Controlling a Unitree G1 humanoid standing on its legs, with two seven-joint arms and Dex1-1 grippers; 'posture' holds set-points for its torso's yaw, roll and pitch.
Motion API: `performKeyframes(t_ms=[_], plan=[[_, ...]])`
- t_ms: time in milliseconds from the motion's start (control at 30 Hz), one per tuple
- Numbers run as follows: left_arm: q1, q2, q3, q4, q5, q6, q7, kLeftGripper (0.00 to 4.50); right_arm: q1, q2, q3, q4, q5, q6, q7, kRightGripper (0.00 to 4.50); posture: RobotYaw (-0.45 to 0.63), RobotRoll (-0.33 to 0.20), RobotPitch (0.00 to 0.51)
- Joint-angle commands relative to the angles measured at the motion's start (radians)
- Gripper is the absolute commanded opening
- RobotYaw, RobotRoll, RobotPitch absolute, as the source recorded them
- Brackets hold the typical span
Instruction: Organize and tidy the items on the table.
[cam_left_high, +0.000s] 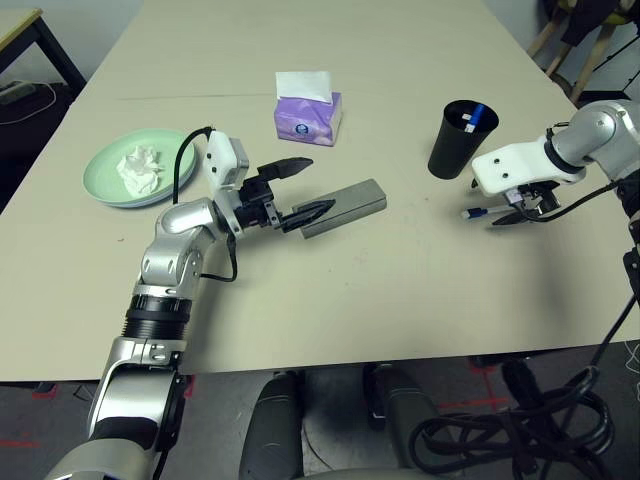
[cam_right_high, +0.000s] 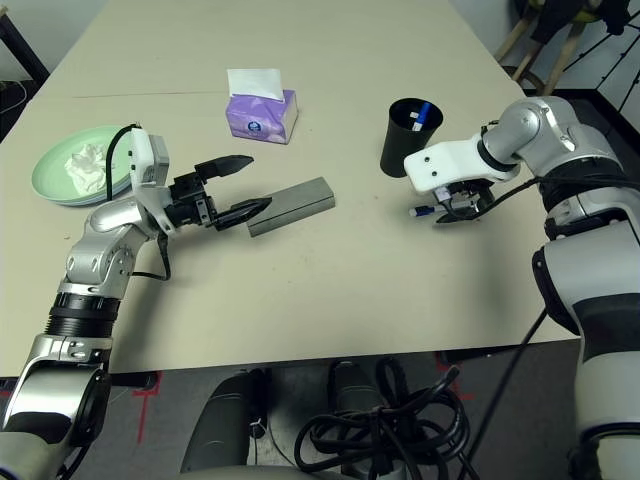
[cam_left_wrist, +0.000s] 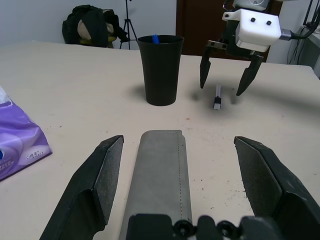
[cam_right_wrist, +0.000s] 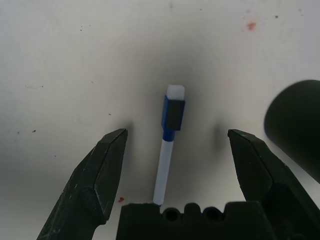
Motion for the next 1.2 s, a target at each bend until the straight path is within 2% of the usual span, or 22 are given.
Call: performKeyframes(t_ms=[33,367,400,533,767,933,1200], plan=[[0.026,0.012,0.003,-0.045,-0.010,0.017,0.008,4.50,-0.014,-0.003,0.004,0.025,-0.022,-0.022,0.003,4.43,0.11,0.000,0.243],[0.022,0.012,0.001,-0.066,-0.012,0.030,0.018,4.50,-0.017,-0.009,-0.006,0.044,-0.027,-0.014,0.043,4.43,0.10,0.000,0.278],[0.021,0.012,0.001,-0.067,-0.012,0.030,0.018,4.50,-0.014,-0.009,-0.008,0.046,-0.026,-0.009,0.048,4.27,0.10,0.000,0.284],[0.020,0.013,0.001,-0.072,-0.013,0.033,0.017,4.50,-0.005,-0.008,-0.017,0.050,-0.017,0.007,0.075,3.17,0.10,0.000,0.289],[0.014,0.014,0.002,-0.070,-0.014,0.027,0.010,4.50,0.005,-0.001,-0.054,0.045,0.015,0.023,0.144,0.43,0.10,0.000,0.277],[0.004,0.014,-0.003,-0.058,-0.007,0.014,0.004,4.50,0.014,-0.003,-0.099,0.035,0.067,0.046,0.200,0.42,0.09,0.000,0.255],[-0.014,0.031,-0.022,-0.067,-0.001,-0.003,-0.039,4.50,0.031,0.001,-0.187,0.010,0.212,0.168,0.280,0.42,0.08,0.000,0.223]])
